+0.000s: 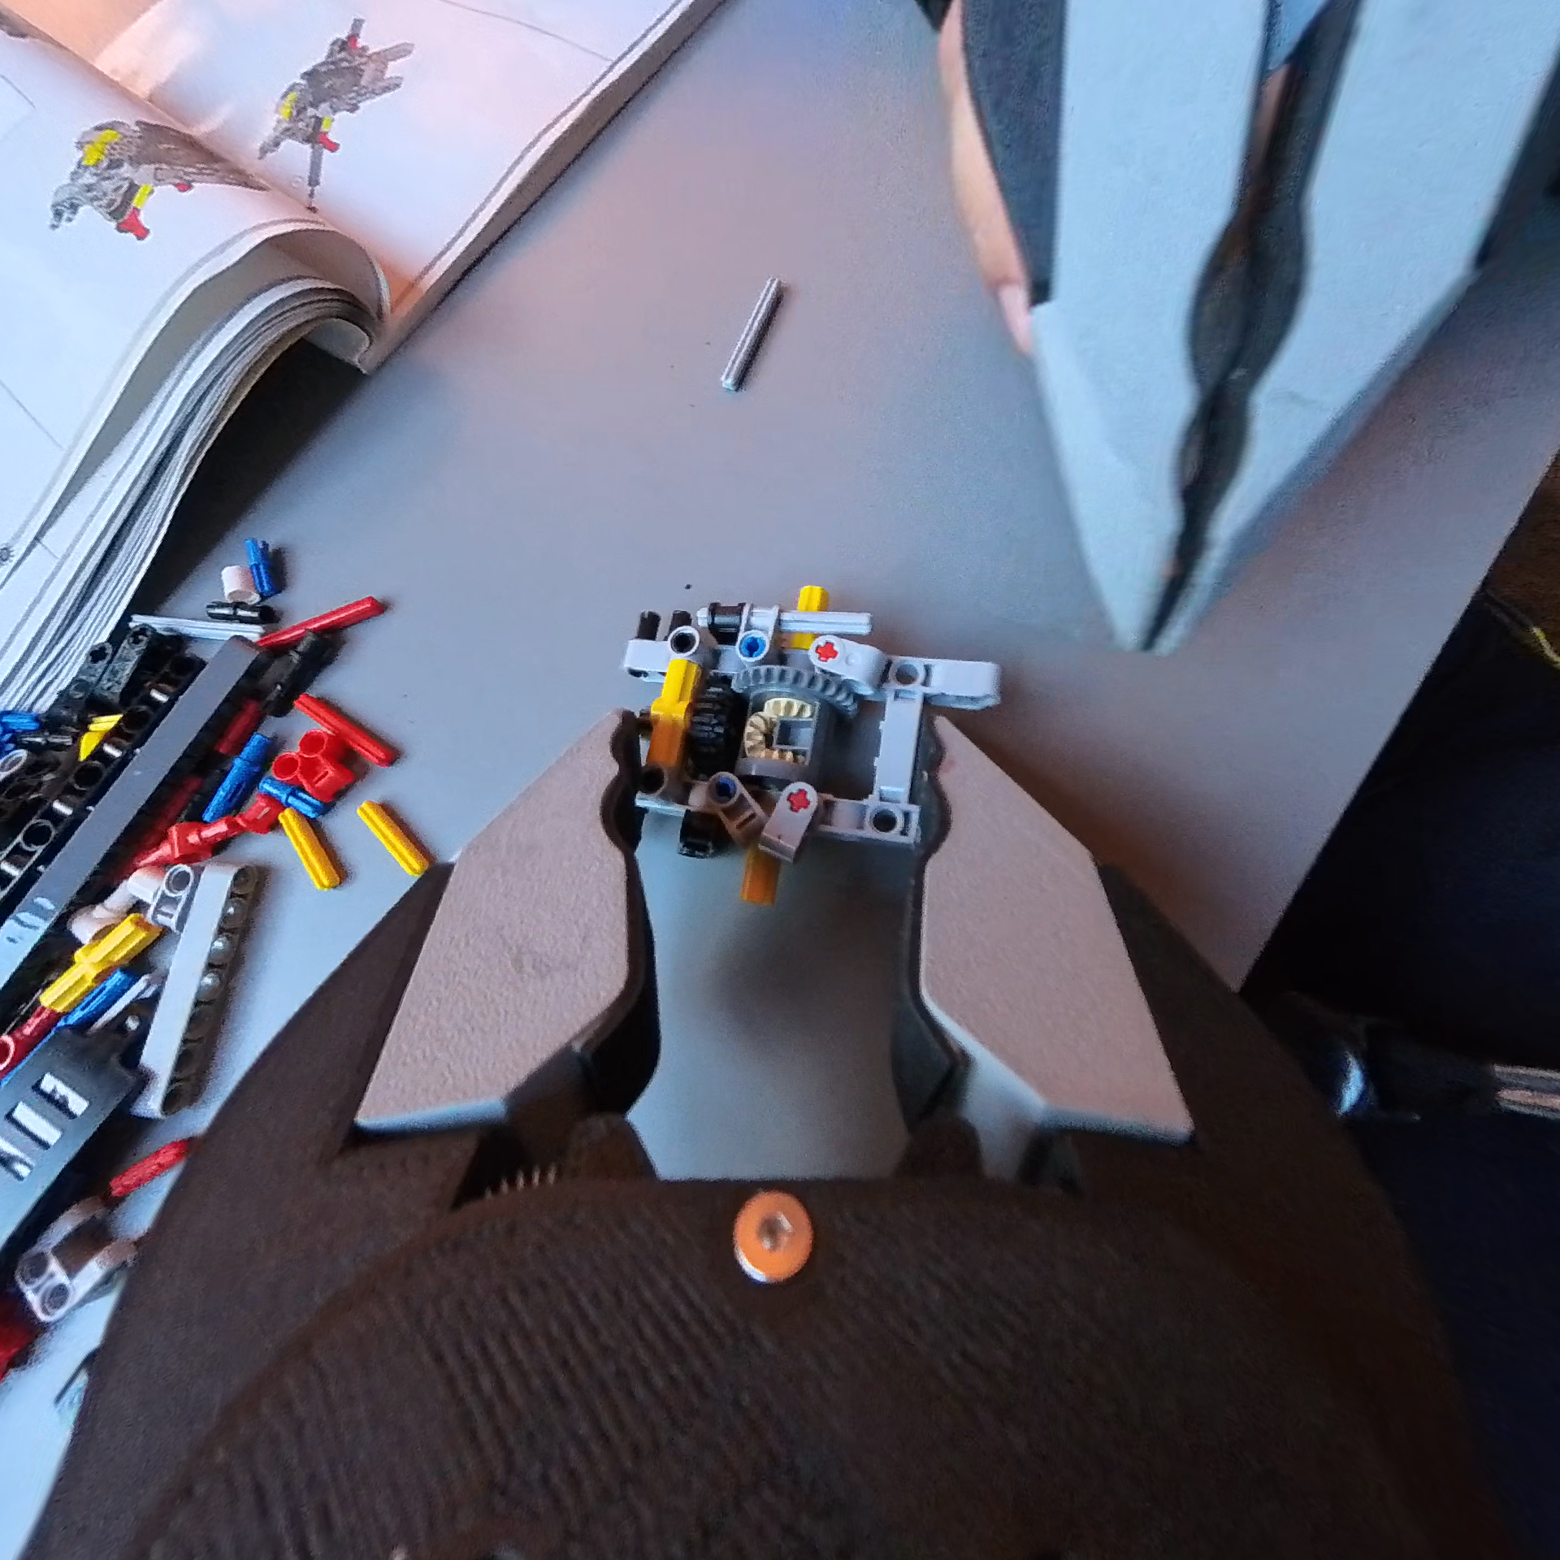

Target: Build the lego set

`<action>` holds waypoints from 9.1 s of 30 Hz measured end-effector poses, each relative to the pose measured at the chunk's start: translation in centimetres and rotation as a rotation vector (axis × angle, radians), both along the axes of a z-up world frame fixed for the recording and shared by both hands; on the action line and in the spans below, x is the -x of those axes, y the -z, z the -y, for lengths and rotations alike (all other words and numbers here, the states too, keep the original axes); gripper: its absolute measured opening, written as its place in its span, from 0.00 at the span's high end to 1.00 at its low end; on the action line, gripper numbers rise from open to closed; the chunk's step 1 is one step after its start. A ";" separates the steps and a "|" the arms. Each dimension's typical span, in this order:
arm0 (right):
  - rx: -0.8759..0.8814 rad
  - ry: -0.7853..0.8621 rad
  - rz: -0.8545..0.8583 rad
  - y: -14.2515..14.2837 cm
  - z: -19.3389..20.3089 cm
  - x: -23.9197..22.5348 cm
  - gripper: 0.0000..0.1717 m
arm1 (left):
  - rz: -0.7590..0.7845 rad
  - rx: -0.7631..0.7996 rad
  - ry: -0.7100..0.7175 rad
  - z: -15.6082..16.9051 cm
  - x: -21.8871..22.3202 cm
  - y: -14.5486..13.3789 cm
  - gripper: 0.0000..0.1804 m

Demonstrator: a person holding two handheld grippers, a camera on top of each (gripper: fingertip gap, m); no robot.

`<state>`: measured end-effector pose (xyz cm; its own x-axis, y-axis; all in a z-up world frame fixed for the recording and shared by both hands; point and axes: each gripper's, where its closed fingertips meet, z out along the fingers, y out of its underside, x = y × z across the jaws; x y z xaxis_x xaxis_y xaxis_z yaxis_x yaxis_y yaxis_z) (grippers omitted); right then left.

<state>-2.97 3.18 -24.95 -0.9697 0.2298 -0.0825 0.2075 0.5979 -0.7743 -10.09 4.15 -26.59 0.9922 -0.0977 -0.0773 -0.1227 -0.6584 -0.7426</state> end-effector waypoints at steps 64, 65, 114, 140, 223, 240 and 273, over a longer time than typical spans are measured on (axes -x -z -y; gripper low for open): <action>-0.011 0.351 -0.105 0.8 -0.3 4.8 1.00 | -0.151 -0.032 0.119 0.3 -0.4 -0.2 0.67; -0.019 0.339 -0.097 1.0 -0.4 4.7 1.00 | -0.149 -0.032 0.121 0.3 -0.4 -0.2 0.66; 0.050 0.471 -0.039 0.4 -0.7 6.1 0.82 | -0.106 -0.031 0.155 0.4 -0.6 -0.2 0.66; 0.091 0.415 -0.077 -0.4 -2.0 5.7 0.82 | -0.186 -0.038 0.305 2.2 0.1 -0.4 0.65; 0.330 0.415 -0.032 -3.6 1.2 5.4 0.83 | 0.569 -0.460 0.164 4.0 -0.4 -8.1 0.96; 0.233 0.388 -0.099 -2.9 1.6 5.1 0.92 | 0.326 -0.165 0.219 5.2 -0.6 -3.7 0.85; 0.229 0.392 -0.073 -2.4 1.5 5.2 0.92 | 0.373 -0.132 0.245 4.6 -0.5 -4.9 0.94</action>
<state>-8.20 1.66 -22.56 -0.8184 0.5642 -0.1089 0.3241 0.2968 -0.8983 -9.59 -0.45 -21.68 0.9036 -0.3461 0.2526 0.0283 -0.5402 -0.8411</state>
